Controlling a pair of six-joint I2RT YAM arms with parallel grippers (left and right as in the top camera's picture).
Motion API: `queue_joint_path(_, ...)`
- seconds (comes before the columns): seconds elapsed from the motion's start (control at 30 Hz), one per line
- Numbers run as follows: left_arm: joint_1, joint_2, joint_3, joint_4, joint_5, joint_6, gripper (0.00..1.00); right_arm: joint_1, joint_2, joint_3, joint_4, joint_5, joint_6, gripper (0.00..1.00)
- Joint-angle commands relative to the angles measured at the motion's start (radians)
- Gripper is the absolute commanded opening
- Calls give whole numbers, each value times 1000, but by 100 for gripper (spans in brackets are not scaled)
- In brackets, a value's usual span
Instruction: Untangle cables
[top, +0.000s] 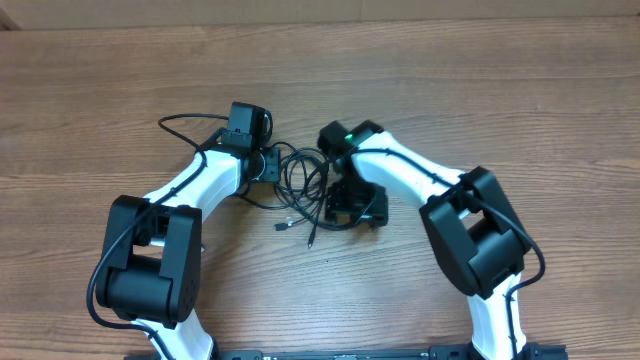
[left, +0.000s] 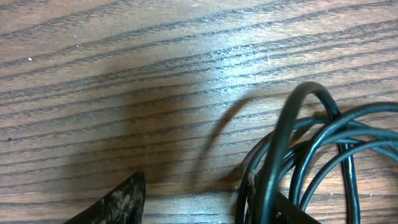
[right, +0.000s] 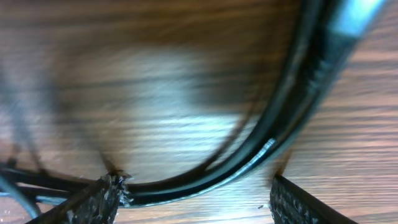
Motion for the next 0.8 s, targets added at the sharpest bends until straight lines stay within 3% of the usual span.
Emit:
queue_joint_path(0.0,5,12,21,-2,-13,23,54,58,29,-19,36,-13,-6,75)
queue_joint_path(0.3,5,12,21,-2,-13,23,54,92,29,-1,55,-6,-7,80)
queue_joint_path(0.67,5,12,21,2,-13,23,52,31,2,260,-118,43,-108,82)
queue_joint_path(0.7,5,12,21,2,-13,23,47,26,2,269,-108,56,-108,82)
queue_joint_path(0.77,5,12,22,1,-12,23,18,8,3,272,-60,58,-106,85)
